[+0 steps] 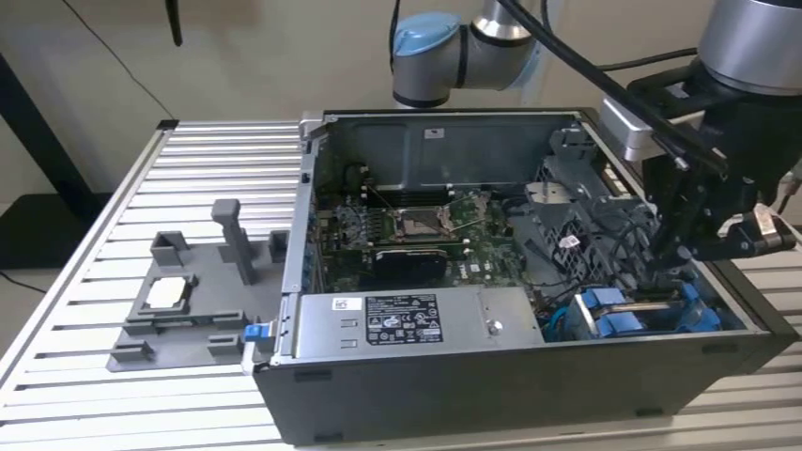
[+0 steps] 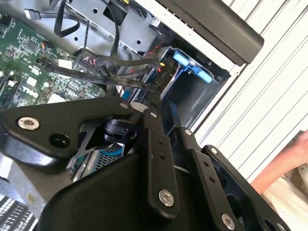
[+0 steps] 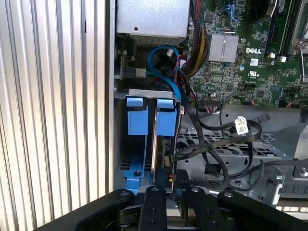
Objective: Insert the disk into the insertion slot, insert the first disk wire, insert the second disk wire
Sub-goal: 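Insert the second disk wire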
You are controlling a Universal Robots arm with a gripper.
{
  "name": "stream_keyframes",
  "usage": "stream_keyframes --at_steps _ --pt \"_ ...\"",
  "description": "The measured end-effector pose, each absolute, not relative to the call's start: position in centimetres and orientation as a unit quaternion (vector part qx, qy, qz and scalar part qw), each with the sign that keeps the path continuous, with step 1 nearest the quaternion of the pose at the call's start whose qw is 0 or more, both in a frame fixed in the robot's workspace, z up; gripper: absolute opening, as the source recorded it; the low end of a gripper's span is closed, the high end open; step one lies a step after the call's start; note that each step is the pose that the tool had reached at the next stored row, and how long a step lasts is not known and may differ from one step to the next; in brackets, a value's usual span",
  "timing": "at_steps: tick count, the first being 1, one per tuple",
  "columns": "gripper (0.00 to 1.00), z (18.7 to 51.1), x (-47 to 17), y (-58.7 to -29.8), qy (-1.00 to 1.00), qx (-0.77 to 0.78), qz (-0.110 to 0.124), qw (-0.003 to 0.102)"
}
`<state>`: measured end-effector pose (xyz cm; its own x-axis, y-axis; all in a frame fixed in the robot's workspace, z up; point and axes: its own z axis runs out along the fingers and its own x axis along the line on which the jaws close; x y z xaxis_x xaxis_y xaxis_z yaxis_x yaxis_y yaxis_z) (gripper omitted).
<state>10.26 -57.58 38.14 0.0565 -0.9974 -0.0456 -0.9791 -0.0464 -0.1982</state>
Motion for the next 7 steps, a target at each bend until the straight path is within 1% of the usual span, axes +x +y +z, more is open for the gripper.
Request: stream_keyframes --at_steps 7 --pt "0.24 38.39 10.26 -57.58 0.685 -0.721 -0.052 0.088"
